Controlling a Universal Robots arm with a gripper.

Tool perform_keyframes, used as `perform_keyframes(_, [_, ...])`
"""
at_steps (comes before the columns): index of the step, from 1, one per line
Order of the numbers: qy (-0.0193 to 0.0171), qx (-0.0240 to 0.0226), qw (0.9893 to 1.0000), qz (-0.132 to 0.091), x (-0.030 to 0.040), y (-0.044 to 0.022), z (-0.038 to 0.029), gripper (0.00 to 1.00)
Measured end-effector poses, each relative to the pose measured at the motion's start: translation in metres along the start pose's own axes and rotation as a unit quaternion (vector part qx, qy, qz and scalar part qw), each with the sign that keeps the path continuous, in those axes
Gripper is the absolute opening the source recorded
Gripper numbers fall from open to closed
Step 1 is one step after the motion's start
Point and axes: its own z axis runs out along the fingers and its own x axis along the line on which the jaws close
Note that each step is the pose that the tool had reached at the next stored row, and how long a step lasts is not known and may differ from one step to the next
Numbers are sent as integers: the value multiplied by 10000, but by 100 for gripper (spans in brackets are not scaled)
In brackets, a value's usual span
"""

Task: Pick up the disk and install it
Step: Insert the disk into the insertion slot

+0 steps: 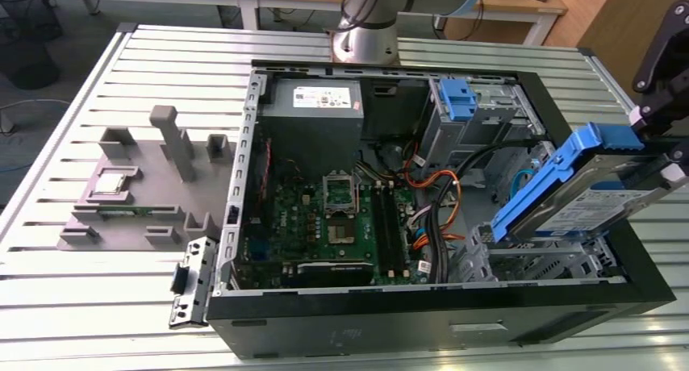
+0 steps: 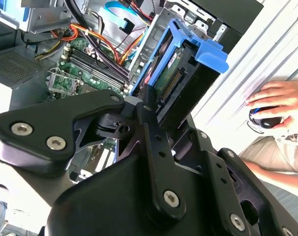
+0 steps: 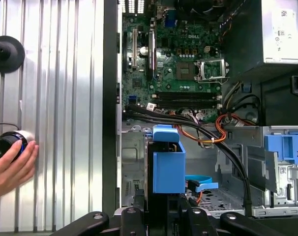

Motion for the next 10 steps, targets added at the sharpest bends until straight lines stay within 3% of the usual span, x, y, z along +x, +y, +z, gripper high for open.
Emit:
perform_keyframes(3, [0, -1, 10000, 1, 3, -7, 39, 35])
perform_keyframes(7, [2, -1, 10000, 0, 3, -8, 41, 35])
perform_keyframes(10, [37, 0, 10000, 2, 2, -10, 67, 35])
